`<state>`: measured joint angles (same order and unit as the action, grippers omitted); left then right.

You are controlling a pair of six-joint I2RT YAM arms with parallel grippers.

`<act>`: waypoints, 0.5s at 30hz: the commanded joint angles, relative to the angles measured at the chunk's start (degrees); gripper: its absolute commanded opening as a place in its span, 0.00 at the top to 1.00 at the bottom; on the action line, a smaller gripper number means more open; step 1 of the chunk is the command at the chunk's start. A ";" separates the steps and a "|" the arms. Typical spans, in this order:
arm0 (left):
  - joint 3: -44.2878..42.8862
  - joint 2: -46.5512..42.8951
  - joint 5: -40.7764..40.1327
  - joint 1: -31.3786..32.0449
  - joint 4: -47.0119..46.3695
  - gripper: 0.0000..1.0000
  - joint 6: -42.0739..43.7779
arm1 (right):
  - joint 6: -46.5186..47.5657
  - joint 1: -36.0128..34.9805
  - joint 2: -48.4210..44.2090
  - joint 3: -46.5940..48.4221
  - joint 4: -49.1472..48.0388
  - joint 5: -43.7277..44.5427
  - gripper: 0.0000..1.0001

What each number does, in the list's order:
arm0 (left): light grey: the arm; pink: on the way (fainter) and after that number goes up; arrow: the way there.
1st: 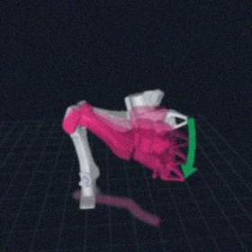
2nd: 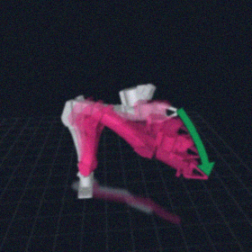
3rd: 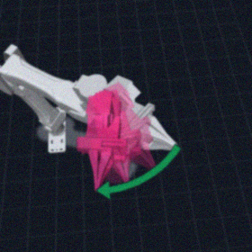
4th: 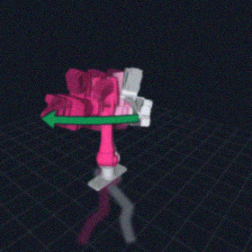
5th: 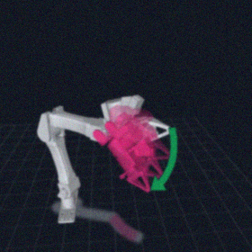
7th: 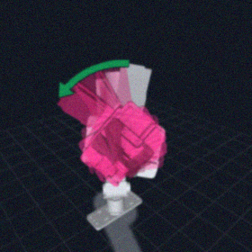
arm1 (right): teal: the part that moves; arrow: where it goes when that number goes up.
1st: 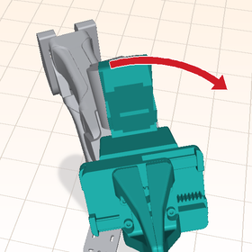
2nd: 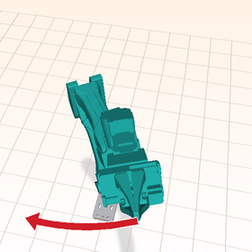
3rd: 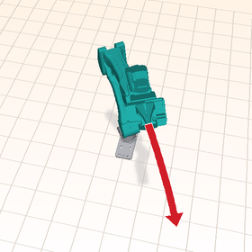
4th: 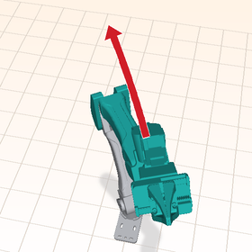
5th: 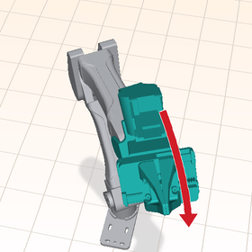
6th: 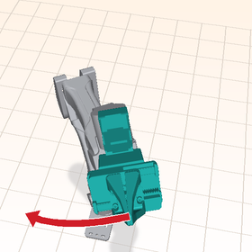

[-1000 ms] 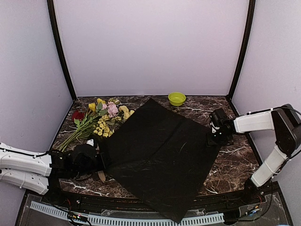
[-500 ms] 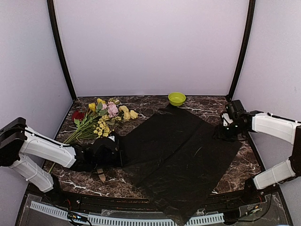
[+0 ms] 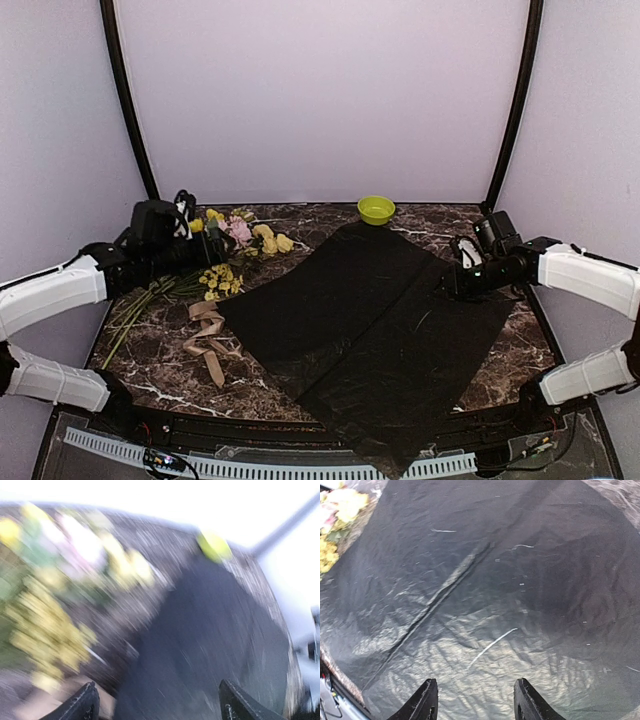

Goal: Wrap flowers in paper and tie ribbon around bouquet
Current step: Place the flattened wrapping paper at the center of the board.

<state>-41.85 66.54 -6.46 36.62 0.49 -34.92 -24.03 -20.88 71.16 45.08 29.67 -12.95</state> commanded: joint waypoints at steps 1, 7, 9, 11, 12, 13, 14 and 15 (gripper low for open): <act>-9.81 -1.16 7.97 -14.97 18.29 0.16 10.94 | 0.04 -1.19 -1.78 0.05 -0.92 -2.64 0.48; -17.88 10.49 17.97 -37.11 25.45 0.39 12.59 | 2.57 -1.44 -1.38 -0.79 0.16 -3.54 0.48; -20.78 14.73 15.18 -38.78 27.74 0.42 15.37 | 3.77 -1.58 -1.43 -1.36 0.88 -3.78 0.48; -22.20 17.80 15.86 -41.78 28.66 0.43 16.54 | 4.87 -1.53 -1.81 -1.82 1.70 -3.50 0.48; -22.36 18.89 16.24 -43.77 28.60 0.43 16.62 | 5.29 -1.59 -2.00 -1.98 1.83 -3.43 0.48; -22.33 19.78 16.26 -45.57 28.59 0.44 16.74 | 5.65 -1.54 -2.17 -2.22 1.81 -3.48 0.47; -22.34 20.56 15.89 -47.11 28.59 0.44 17.42 | 5.96 -1.53 -2.22 -2.49 1.73 -3.63 0.47; -22.43 21.28 14.86 -47.47 28.97 0.44 18.33 | 6.39 -1.53 -2.22 -2.74 1.57 -3.94 0.47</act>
<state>-62.43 87.02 8.78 -6.52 24.38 -20.86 -20.38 -22.09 70.13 43.57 30.70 -15.70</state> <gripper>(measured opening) 0.561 0.526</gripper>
